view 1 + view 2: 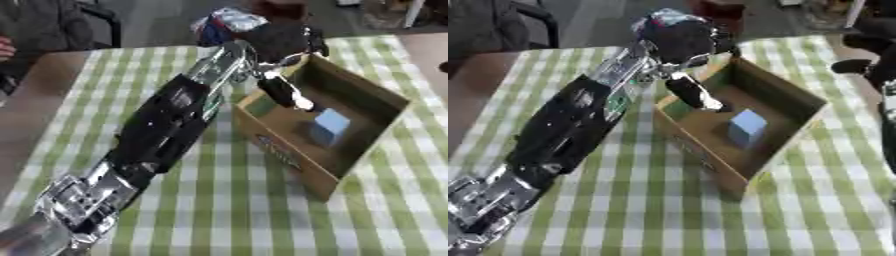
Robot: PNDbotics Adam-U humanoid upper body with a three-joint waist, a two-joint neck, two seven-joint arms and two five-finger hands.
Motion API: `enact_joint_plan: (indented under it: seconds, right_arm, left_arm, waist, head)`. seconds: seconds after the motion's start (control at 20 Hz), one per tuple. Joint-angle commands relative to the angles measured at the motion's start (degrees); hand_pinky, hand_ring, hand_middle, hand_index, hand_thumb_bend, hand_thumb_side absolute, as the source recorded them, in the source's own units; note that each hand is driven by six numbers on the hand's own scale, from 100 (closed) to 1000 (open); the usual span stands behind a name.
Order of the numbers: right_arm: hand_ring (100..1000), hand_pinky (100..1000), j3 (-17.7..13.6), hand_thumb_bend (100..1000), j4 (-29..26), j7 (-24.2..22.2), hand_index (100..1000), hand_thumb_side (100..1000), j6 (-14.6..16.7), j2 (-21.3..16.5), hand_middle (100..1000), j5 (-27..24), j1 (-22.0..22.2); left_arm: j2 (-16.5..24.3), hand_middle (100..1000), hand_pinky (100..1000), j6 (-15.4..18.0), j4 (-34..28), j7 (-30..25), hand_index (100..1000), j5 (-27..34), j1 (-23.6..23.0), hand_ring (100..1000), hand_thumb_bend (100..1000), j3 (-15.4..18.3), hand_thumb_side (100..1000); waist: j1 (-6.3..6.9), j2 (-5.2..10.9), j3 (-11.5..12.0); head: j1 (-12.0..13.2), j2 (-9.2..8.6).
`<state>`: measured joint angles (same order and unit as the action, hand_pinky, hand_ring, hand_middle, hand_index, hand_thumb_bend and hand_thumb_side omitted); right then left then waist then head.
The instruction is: Pick up objects on the table and place them in the box.
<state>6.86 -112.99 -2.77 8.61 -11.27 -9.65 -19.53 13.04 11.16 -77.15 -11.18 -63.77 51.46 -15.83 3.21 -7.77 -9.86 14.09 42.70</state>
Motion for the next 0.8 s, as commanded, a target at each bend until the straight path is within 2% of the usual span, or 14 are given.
enact_joint_plan:
  seconds: [0.05, 0.2, 0.4, 0.6, 0.8]
  right_arm:
    - [768, 634, -0.68, 100, -0.45, 0.61, 735, 427, 0.07, -0.22, 728, 0.14, -0.11]
    - [767, 634, -1.12, 100, -0.33, 1.17, 736, 425, 0.20, -0.33, 729, 0.44, 0.13]
    - [767, 632, -1.66, 100, -0.24, 1.93, 745, 423, 0.34, -0.45, 730, 0.76, 0.38]
    - [767, 631, -2.27, 100, -0.20, 2.86, 750, 421, 0.49, -0.62, 733, 1.38, 0.49]
    - [767, 630, -2.46, 100, -0.11, 3.33, 751, 415, 0.57, -0.58, 735, 1.81, 0.78]
  left_arm:
    - [2.29, 691, 766, -2.75, -5.68, 2.98, 785, 3.06, -1.25, 676, 436, 5.01, 715]
    - [3.00, 637, 734, -4.79, -10.36, 5.86, 753, 5.94, -5.05, 619, 282, 9.66, 707]
    - [2.64, 613, 725, -7.53, -16.25, 9.48, 737, 9.57, -10.75, 599, 200, 13.94, 678]
    - [1.37, 607, 723, -11.27, -22.57, 13.37, 733, 13.46, -17.06, 593, 164, 14.91, 660]
    - [-0.23, 614, 728, -15.35, -29.23, 17.46, 737, 17.55, -23.71, 600, 154, 13.53, 658]
  waist:
    - [-0.44, 1.09, 0.43]
    - [-0.47, 1.04, 1.51]
    - [-0.41, 0.64, 2.91]
    - [-0.42, -0.22, 4.62]
    - [-0.40, -0.55, 5.41]
  head:
    - [-0.53, 0.64]
    - [-0.93, 1.00]
    - [-1.61, 1.38]
    - [-2.04, 1.42]
    - [-2.17, 1.42]
